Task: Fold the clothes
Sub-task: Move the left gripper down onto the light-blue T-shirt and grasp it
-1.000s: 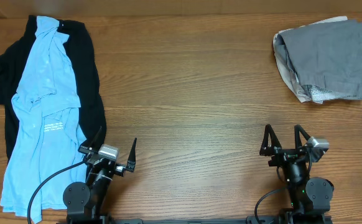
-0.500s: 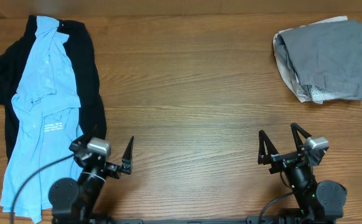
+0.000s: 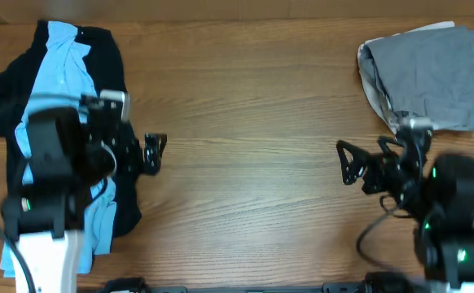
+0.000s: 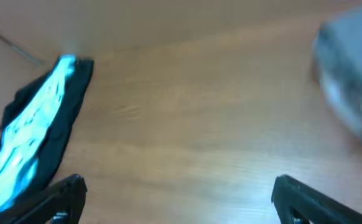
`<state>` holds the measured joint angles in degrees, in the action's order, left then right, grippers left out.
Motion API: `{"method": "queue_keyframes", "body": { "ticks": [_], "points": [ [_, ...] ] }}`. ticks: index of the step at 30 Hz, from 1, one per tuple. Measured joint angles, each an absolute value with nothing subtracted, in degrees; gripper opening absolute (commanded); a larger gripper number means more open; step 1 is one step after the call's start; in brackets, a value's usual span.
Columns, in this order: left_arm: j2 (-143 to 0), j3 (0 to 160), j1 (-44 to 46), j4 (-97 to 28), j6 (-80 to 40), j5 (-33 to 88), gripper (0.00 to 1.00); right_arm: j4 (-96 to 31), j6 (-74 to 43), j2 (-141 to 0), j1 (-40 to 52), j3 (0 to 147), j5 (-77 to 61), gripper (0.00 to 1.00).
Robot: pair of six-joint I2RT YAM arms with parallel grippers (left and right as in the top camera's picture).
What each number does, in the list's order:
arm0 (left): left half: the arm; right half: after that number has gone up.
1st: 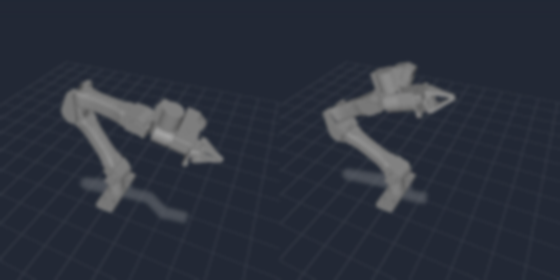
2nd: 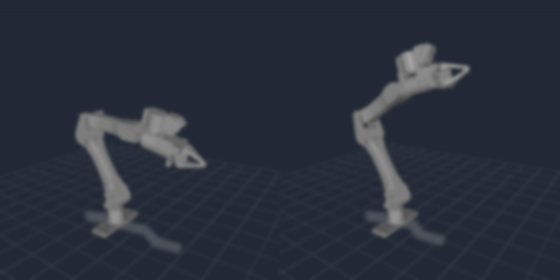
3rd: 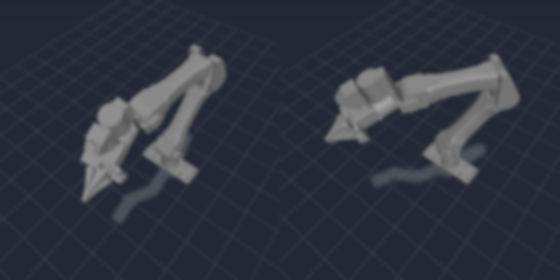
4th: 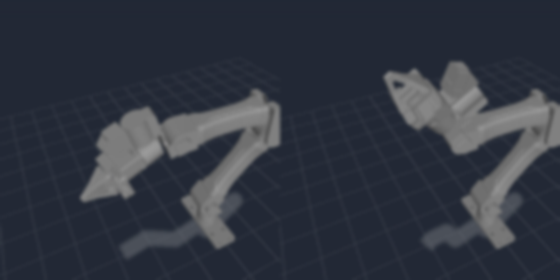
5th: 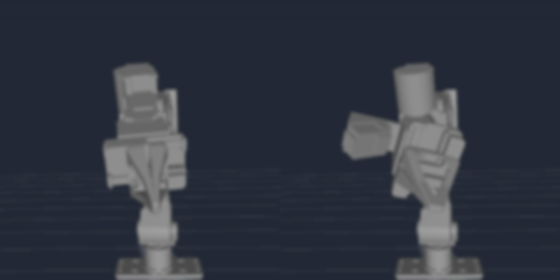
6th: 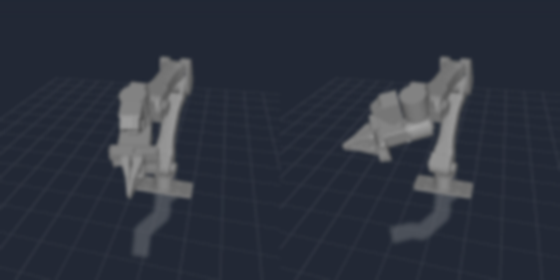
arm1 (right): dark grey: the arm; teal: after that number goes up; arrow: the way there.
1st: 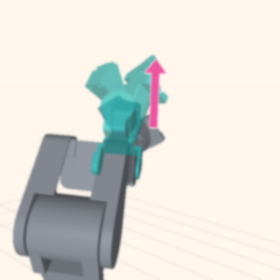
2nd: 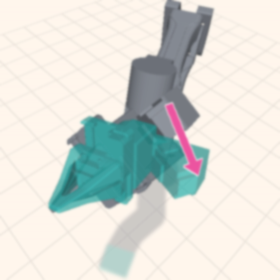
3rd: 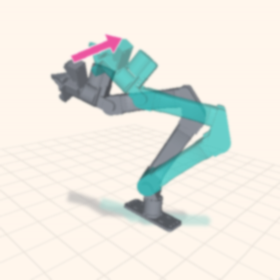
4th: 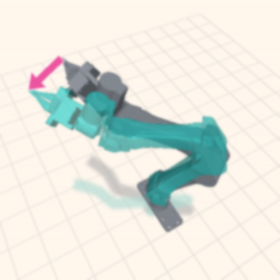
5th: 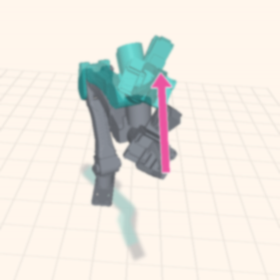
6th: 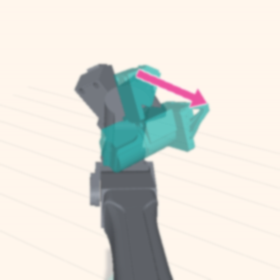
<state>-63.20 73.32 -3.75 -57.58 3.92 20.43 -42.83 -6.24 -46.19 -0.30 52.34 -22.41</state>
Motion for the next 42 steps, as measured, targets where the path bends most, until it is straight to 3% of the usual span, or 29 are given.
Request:
{"method": "queue_keyframes", "body": {
  "ticks": [7, 14, 22, 31, 42],
  "points": [
    [-80.1, 78.8, -3.9, -50.4, 4.4, 19.8, 1.0, -43.5, -5.2, -65.9, -0.3, 61.2, -31.9, 1.0],
    [-86.8, 78.8, -10.4, -41.8, -3.0, 7.1, 0.94, -43.5, -4.8, -71.3, -0.3, 61.2, -34.4, 1.0],
    [-94.2, 79.1, -19.0, -37.6, -2.4, -8.2, 0.92, -43.5, -4.7, -74.8, -0.3, 61.2, -34.7, 1.0],
    [-106.0, 79.1, -26.7, -36.4, -1.3, -10.6, 0.88, -43.7, -4.6, -77.6, -0.3, 61.2, -34.4, 0.95],
    [-114.0, 79.1, -27.0, -27.6, 4.3, -4.9, 0.82, -43.4, -4.5, -77.6, -0.3, 61.2, -32.6, 0.94]
  ]
}}
